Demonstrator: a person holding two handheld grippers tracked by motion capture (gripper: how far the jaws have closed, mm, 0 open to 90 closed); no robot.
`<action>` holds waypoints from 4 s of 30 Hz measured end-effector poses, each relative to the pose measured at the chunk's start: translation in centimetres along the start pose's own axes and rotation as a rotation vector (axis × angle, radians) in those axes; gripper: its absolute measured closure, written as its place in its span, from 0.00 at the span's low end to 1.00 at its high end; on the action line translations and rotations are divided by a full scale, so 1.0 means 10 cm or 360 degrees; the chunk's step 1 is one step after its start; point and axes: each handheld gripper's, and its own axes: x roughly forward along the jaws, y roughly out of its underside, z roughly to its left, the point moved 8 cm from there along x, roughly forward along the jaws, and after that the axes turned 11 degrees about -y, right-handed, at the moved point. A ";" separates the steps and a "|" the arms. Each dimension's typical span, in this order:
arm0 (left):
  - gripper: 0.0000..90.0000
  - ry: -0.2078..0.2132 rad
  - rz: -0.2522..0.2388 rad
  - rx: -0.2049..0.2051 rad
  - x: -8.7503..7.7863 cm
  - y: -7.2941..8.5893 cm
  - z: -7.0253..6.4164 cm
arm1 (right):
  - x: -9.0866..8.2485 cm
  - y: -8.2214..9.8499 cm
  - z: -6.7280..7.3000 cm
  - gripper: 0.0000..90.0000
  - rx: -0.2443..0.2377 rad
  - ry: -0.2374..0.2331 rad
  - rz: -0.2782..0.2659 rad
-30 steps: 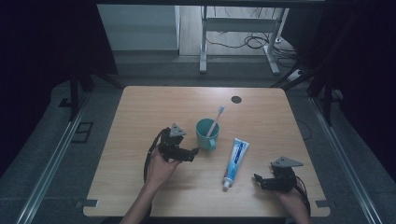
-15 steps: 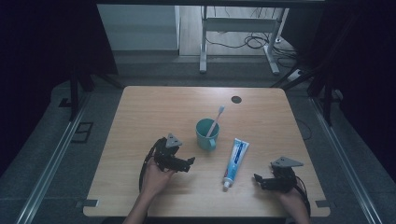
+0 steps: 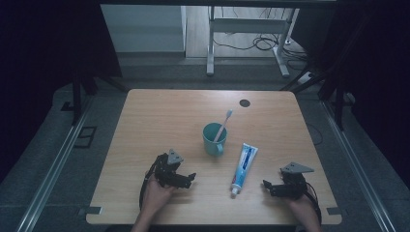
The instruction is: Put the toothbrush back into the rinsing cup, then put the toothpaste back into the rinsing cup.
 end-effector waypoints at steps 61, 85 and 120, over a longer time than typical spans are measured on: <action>0.00 -0.0047 0.0105 0.0001 0.07 0.23 0.00 | -0.06 -0.40 0.36 0.63 -0.0029 -0.0236 -0.0076; 0.00 -0.0049 0.0102 -0.0003 0.07 0.23 0.00 | 0.35 -0.80 0.87 0.99 -0.0181 -0.0476 0.0136; 0.01 -0.0048 0.0102 -0.0002 0.06 0.23 0.00 | 0.43 -0.56 0.80 0.97 -0.0117 -0.0511 0.0273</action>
